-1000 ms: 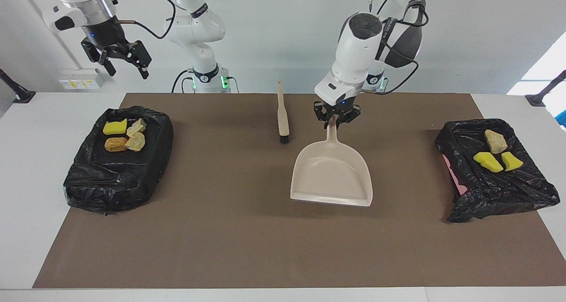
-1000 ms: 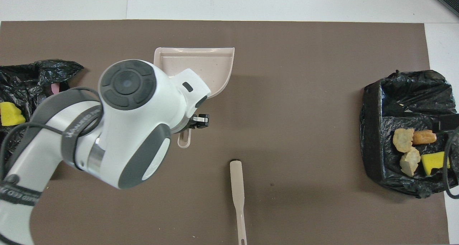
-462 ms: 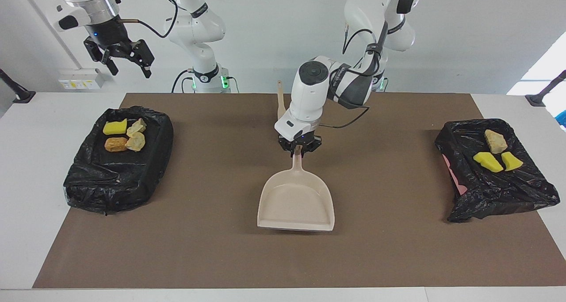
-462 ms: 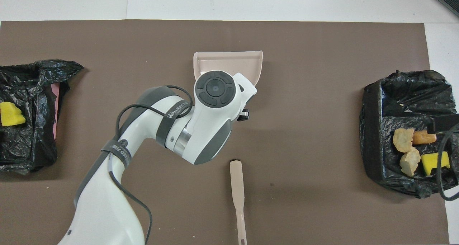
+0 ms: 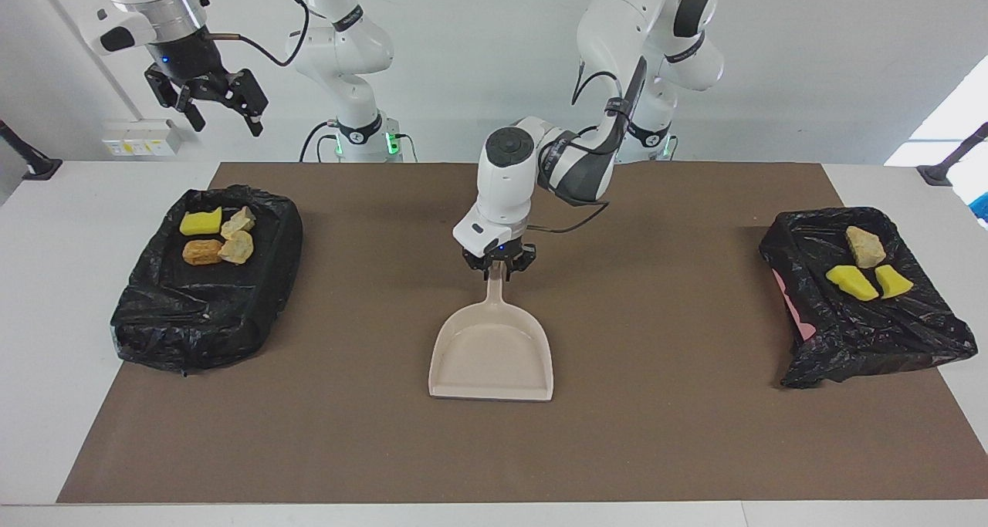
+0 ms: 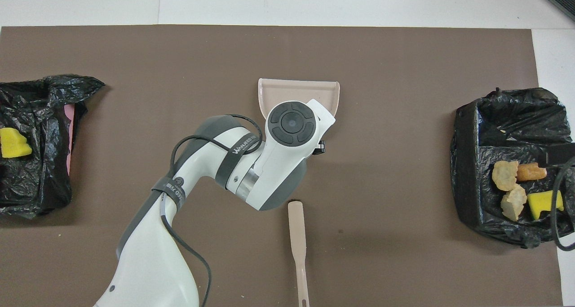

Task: Sweep and dump trash in bin
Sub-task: 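Bring the dustpan back and set it on the table center with the left gripper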

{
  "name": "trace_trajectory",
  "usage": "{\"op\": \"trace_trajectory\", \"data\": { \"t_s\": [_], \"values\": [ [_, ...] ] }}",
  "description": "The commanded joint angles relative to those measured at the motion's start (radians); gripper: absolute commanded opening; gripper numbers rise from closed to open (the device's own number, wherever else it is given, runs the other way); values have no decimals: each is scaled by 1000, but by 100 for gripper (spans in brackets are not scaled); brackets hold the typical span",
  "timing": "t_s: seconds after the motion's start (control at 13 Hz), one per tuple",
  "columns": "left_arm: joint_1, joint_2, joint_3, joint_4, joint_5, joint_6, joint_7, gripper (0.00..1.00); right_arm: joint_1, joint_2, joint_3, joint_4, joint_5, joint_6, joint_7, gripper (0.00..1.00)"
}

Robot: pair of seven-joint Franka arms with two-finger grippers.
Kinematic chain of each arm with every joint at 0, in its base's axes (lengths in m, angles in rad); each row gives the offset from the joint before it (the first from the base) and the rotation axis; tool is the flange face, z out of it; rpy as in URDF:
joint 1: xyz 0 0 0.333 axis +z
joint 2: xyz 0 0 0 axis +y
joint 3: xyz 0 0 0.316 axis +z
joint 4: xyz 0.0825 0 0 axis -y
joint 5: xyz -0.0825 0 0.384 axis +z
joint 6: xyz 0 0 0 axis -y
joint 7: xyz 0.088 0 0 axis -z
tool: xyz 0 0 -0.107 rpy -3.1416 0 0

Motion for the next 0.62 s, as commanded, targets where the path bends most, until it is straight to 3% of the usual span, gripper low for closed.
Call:
{"op": "trace_trajectory", "data": {
  "t_s": [0.0,0.31,0.54],
  "values": [
    [40,-86,3,-30,16,-66,-4,100,-1,-10,8,-9,-2,0,-21,100],
    [141,-143,6,-23,23,-95,8,100,-1,-10,8,-9,-2,0,-21,100],
    [255,-207,6,-17,14,-165,144,100,-2,-10,8,-9,-2,0,-21,100]
  ]
}}
